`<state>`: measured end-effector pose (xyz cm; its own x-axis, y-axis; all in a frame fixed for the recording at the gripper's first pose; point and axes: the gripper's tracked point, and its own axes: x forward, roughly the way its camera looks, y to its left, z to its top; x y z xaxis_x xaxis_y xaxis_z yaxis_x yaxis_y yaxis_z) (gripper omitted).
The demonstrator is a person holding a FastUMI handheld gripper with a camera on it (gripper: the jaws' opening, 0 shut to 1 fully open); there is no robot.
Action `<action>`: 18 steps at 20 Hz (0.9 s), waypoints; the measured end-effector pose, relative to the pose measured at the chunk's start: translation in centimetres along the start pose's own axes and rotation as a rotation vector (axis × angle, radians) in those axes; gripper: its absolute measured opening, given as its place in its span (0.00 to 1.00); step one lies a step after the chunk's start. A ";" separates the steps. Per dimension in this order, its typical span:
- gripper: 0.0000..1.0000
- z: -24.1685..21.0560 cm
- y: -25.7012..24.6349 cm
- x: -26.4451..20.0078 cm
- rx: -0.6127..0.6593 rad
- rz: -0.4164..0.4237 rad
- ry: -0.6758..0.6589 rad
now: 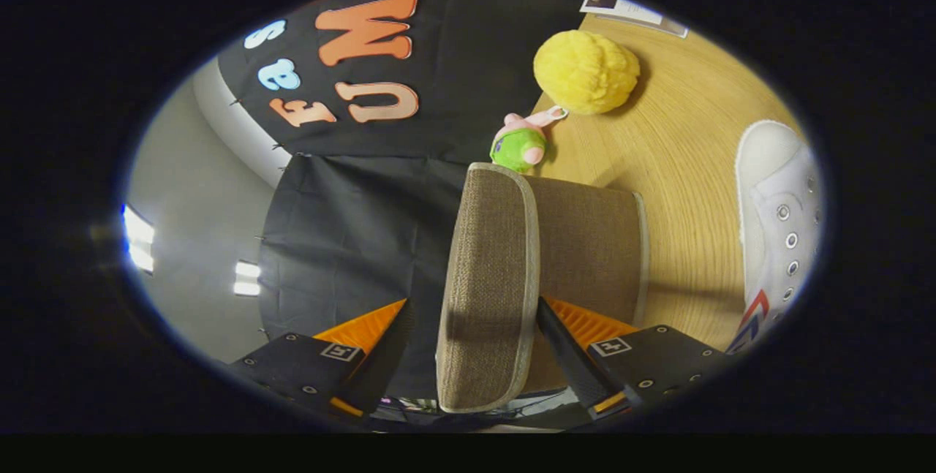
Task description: Open the storage box then place both shoes into the box .Put the left shoe in first, then the right shoe, with the right side of both shoes facing outward in a uniform manner.
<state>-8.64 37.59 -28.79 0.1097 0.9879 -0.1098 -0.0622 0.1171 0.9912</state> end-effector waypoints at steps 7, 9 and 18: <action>0.80 2.3 3.6 -2.0 0.004 0.043 -0.177; 0.61 2.3 4.1 -2.2 -0.029 0.013 -0.220; 0.02 2.0 11.3 -1.4 -0.128 -0.060 -0.367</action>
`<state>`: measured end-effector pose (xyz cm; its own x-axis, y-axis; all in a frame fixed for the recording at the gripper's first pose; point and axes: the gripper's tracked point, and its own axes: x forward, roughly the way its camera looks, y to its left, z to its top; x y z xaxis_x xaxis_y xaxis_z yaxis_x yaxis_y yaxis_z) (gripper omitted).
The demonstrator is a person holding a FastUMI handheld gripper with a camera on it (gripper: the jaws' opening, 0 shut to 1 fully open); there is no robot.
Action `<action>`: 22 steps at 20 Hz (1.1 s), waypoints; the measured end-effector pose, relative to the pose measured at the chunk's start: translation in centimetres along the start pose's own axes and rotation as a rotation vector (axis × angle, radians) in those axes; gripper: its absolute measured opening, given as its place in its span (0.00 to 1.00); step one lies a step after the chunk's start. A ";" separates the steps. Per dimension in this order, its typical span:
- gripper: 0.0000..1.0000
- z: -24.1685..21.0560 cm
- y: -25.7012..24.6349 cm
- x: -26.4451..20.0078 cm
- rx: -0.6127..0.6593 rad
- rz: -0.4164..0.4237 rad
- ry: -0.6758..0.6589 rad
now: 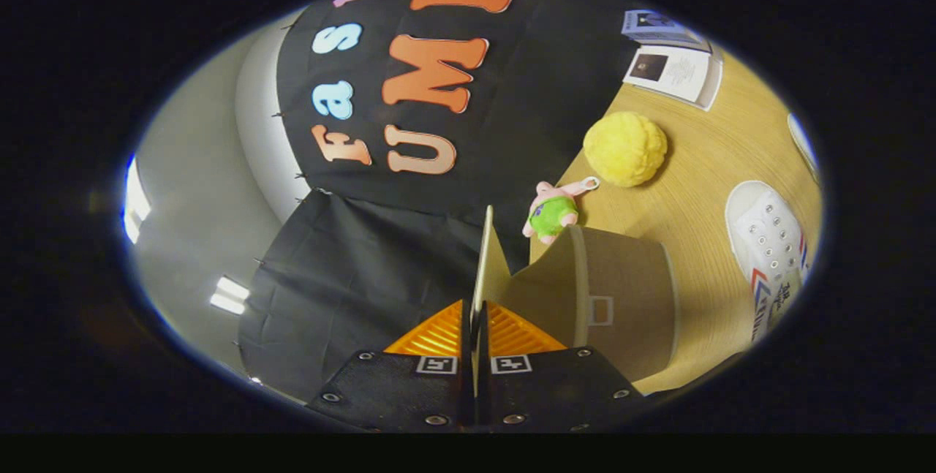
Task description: Open the storage box then place both shoes into the box .Put the left shoe in first, then the right shoe, with the right side of both shoes facing outward in a uniform manner.
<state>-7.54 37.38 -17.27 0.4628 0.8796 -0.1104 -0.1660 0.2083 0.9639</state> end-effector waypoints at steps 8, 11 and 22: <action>0.03 -4.8 8.0 4.7 -0.158 -0.004 0.015; 0.03 -6.8 10.1 7.4 -0.191 -0.001 0.028; 0.45 -14.3 12.6 15.7 -0.335 -0.053 0.117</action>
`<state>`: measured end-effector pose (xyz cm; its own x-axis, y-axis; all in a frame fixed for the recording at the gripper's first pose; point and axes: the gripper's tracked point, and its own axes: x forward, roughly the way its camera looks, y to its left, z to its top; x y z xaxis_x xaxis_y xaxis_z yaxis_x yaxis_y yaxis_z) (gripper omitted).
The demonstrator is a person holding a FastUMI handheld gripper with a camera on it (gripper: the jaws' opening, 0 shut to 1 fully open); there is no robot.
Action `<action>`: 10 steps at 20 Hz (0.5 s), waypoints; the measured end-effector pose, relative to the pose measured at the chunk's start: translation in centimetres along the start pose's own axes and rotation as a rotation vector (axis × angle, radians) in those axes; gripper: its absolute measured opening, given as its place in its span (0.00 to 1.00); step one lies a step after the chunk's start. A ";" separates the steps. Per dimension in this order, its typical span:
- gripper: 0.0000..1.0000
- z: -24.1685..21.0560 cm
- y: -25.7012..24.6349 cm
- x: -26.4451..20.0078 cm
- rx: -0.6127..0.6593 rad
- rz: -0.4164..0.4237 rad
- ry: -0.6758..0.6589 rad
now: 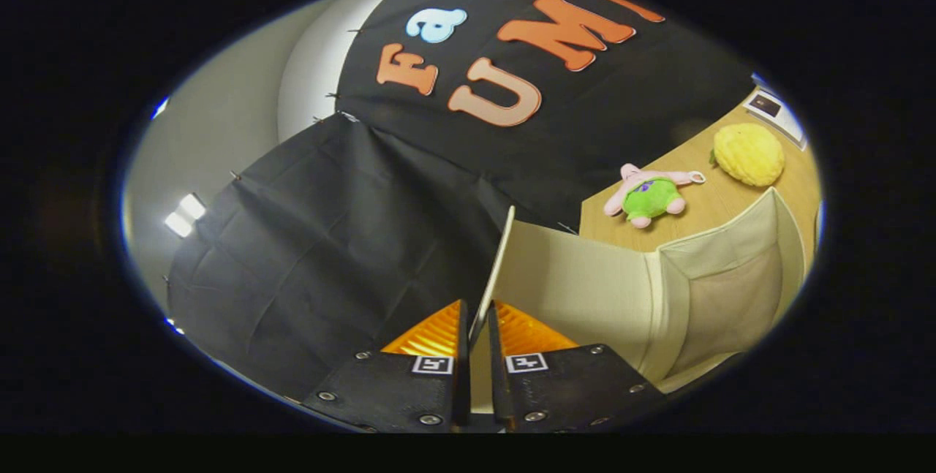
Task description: Open the storage box then place both shoes into the box .Put the left shoe in first, then the right shoe, with the right side of both shoes facing outward in a uniform manner.
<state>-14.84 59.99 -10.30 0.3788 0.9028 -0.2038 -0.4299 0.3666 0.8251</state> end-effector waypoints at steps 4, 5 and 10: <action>0.86 0.1 -0.8 0.6 -0.015 -0.040 -0.020; 0.96 0.4 -1.3 0.3 -0.030 -0.060 -0.024; 0.98 2.4 -4.7 -2.0 -0.137 -0.176 -0.078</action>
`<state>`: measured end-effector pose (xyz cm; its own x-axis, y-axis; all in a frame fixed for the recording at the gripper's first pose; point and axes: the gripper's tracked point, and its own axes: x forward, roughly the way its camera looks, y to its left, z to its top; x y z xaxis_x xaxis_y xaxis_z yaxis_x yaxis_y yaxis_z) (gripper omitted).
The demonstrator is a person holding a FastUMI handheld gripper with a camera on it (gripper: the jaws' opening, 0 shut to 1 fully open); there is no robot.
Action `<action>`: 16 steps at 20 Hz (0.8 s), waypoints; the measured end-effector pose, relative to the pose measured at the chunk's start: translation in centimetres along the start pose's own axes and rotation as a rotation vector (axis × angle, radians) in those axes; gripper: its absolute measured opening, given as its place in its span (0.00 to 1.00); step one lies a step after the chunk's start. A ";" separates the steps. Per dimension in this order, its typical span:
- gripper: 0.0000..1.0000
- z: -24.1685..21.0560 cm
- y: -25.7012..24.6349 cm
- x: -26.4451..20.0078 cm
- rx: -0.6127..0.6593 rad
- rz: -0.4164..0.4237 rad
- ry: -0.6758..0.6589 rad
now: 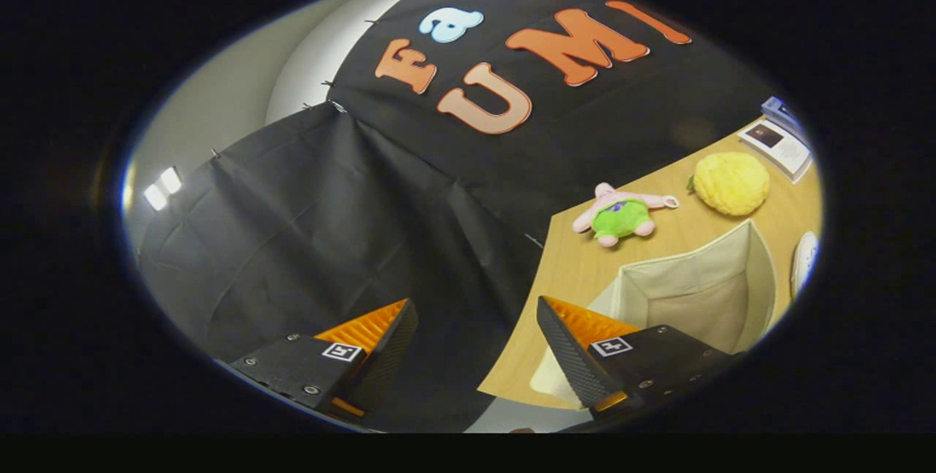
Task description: Open the storage box then place both shoes into the box .Put the left shoe in first, then the right shoe, with the right side of both shoes facing outward in a uniform manner.
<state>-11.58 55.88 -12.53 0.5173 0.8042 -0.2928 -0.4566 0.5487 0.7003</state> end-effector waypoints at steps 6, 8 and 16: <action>0.98 3.2 -5.8 -3.5 -0.084 -0.121 -0.080; 0.98 4.2 -8.2 -4.9 -0.123 -0.180 -0.099; 0.98 6.2 -17.7 -11.4 -0.181 -0.376 -0.140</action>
<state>-4.90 35.61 -17.57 0.7594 0.5087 -0.4056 -0.3305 0.8386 0.4330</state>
